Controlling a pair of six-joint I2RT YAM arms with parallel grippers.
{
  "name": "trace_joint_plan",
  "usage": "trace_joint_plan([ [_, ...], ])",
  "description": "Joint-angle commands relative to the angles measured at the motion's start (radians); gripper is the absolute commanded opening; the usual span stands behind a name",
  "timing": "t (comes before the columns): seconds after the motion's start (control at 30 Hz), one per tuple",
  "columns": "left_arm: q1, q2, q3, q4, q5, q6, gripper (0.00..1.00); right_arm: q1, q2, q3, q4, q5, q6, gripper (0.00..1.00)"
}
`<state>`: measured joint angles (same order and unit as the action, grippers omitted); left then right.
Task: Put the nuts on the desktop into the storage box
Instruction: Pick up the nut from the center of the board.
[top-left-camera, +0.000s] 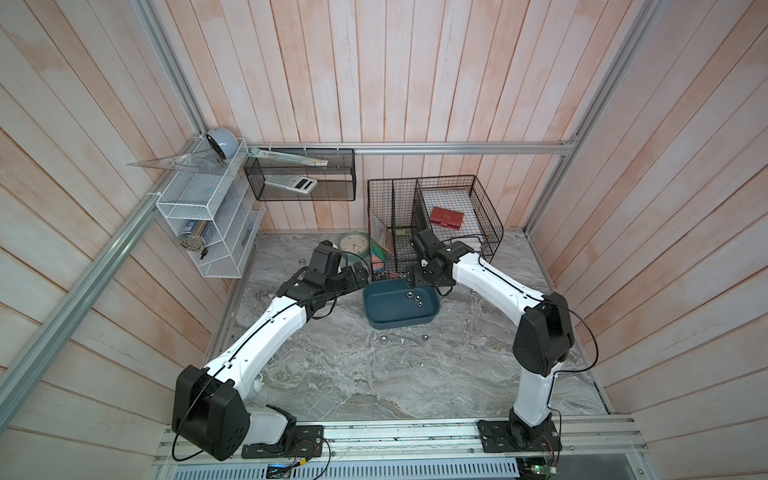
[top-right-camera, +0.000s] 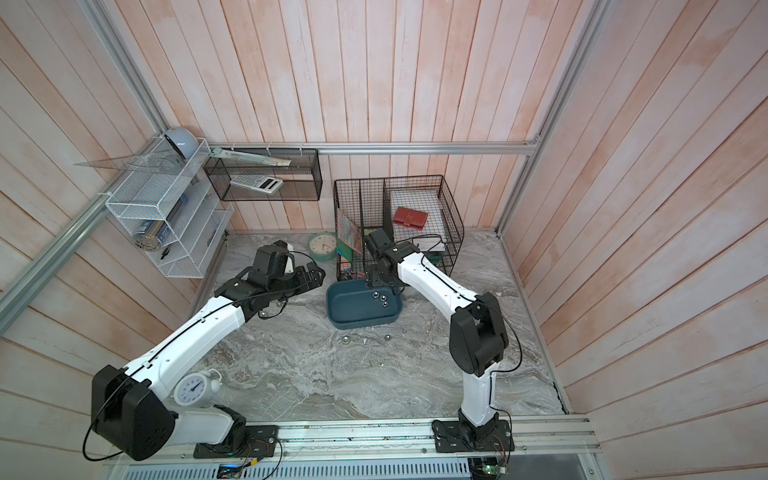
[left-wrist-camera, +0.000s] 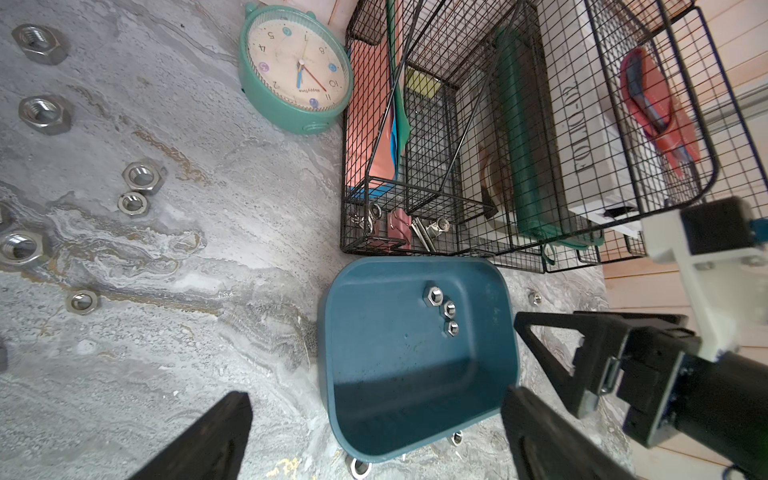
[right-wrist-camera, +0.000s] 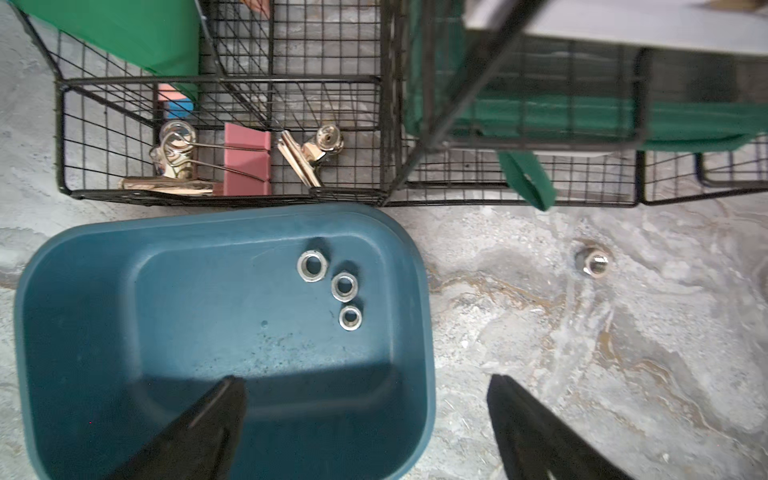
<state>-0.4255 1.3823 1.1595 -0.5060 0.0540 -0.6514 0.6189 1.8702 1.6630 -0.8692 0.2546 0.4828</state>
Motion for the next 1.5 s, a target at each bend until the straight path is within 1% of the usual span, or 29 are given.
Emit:
trace_joint_plan([
  [0.0, 0.004, 0.018, 0.021, 0.021, 0.022, -0.002, 1.00, -0.008, -0.066, -0.043, -0.007, 0.090, 0.046, 0.98],
  [0.23, 0.004, 0.017, 0.017, 0.021, 0.021, -0.006, 1.00, -0.070, -0.173, -0.175, 0.035, 0.120, 0.087, 0.98],
  [0.4, 0.004, 0.024, 0.026, 0.017, 0.020, -0.005, 1.00, -0.150, -0.239, -0.261, 0.058, 0.109, 0.113, 0.98],
  [0.53, 0.004, 0.029, 0.033, 0.009, 0.020, -0.003, 1.00, -0.228, -0.280, -0.350, 0.116, 0.079, 0.136, 0.98],
  [0.67, 0.005, 0.029, 0.035, 0.004, 0.018, -0.002, 1.00, -0.310, -0.296, -0.421, 0.169, 0.038, 0.149, 0.98],
  [0.8, 0.004, 0.029, 0.039, -0.001, 0.013, 0.001, 1.00, -0.384, -0.267, -0.448, 0.199, 0.004, 0.145, 0.97],
  [0.97, 0.004, 0.036, 0.052, -0.008, 0.011, 0.002, 1.00, -0.478, -0.184, -0.450, 0.263, -0.097, 0.139, 0.81],
  [1.03, 0.004, 0.040, 0.058, -0.014, 0.007, 0.003, 1.00, -0.501, -0.130, -0.419, 0.257, -0.152, 0.133, 0.75],
  [1.07, 0.004, 0.040, 0.061, -0.016, 0.007, 0.003, 1.00, -0.514, -0.098, -0.391, 0.248, -0.193, 0.093, 0.71],
  [1.17, 0.004, 0.040, 0.063, -0.020, 0.001, 0.001, 1.00, -0.527, -0.010, -0.347, 0.247, -0.243, 0.071, 0.62],
  [1.47, 0.004, 0.022, 0.049, -0.026, -0.019, -0.015, 1.00, -0.533, 0.093, -0.308, 0.292, -0.274, 0.065, 0.59],
])
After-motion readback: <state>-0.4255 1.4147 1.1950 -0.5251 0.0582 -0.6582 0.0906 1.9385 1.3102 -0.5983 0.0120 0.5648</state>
